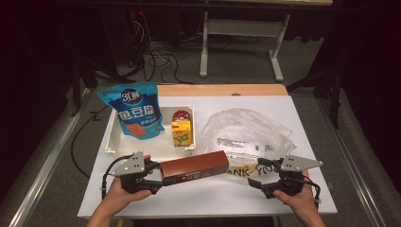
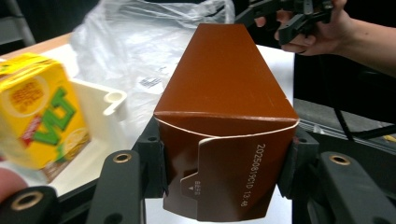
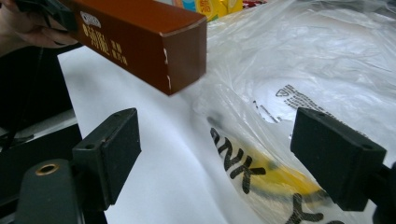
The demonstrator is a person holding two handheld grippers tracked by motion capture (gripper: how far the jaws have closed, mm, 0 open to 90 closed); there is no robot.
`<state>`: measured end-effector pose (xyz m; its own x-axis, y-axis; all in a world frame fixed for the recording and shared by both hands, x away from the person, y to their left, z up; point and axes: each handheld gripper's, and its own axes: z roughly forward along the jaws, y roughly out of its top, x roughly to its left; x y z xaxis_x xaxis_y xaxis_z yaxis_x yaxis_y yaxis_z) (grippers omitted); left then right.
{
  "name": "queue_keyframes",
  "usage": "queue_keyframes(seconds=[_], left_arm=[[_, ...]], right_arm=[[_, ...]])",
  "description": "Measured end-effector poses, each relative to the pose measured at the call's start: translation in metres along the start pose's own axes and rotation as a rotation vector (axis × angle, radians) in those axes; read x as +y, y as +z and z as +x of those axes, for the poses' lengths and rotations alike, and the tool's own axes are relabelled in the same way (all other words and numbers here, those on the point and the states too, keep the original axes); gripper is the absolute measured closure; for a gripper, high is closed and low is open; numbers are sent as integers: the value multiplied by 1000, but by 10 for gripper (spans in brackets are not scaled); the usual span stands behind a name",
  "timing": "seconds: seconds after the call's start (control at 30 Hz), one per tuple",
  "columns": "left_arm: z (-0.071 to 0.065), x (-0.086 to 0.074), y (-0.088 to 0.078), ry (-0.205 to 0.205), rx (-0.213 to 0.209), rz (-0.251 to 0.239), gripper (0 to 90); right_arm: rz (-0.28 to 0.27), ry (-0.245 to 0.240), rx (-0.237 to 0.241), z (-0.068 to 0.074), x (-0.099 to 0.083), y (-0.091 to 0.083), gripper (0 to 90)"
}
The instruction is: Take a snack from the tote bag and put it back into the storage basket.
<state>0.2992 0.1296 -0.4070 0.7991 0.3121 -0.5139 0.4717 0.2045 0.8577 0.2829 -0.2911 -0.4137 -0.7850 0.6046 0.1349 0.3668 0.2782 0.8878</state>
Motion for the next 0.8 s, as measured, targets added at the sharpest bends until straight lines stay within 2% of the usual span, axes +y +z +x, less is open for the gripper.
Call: queue_keyframes(seconds=[0.23,0.43,0.8], left_arm=[[6,5,-17,-2,37,-32,480],[14,9,-40,-1,88,-64,480],[27,11,-64,-11,158,-101,480]], right_arm=[[-7,7,-18,-2,-2,-5,166],[2,12,-40,-4,-5,-9,167],[-3,26,-53,-7,-10,-14,168]])
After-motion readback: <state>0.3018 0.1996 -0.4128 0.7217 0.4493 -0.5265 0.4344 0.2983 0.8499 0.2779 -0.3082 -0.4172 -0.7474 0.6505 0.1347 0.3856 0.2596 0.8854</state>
